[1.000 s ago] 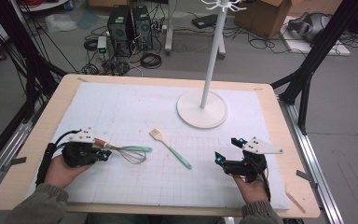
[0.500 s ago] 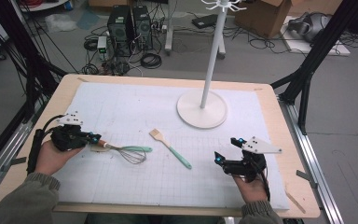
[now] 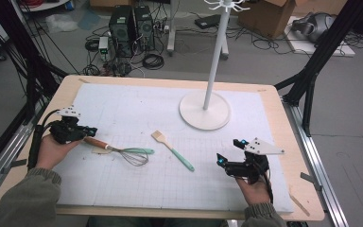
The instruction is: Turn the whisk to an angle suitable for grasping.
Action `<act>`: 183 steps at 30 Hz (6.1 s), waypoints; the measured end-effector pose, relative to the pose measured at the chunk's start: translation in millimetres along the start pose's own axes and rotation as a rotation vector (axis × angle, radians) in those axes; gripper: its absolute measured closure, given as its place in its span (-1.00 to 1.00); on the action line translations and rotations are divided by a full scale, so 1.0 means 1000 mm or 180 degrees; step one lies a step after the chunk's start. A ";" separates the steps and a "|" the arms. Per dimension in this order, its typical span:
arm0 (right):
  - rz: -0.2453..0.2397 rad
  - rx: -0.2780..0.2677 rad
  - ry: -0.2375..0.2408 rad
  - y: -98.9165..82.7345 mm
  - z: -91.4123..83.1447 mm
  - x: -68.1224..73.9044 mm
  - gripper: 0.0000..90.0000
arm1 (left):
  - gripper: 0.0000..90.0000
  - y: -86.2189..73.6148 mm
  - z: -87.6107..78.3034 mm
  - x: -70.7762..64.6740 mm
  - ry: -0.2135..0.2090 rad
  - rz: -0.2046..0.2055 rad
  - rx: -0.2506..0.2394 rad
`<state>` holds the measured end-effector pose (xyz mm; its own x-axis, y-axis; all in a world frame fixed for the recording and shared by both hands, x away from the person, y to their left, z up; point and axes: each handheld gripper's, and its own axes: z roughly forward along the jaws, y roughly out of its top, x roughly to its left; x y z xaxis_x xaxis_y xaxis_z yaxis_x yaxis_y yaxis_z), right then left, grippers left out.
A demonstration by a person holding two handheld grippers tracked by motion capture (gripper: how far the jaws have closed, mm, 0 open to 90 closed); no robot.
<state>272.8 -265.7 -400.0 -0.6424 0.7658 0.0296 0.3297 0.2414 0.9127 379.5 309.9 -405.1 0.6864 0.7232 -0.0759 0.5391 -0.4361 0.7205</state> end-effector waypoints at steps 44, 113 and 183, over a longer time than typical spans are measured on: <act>-0.0024 -0.0022 0.0015 0.000 -0.002 0.001 -0.63 | 0.98 -0.015 0.008 0.017 0.0046 -0.0140 0.0250; -0.0017 -0.0004 0.0041 0.000 -0.001 0.001 -0.63 | 0.98 -0.036 -0.008 0.013 -0.0034 -0.0017 0.0329; -0.0035 0.0010 0.0061 0.000 0.000 0.002 -0.64 | 0.98 -0.064 -0.033 0.000 0.0026 0.0111 0.0337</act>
<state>271.6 -264.7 -399.5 -0.6591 0.7516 0.0273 0.3246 0.2516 0.9118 328.7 355.9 -428.7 0.7020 0.7106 -0.0461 0.5637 -0.5149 0.6458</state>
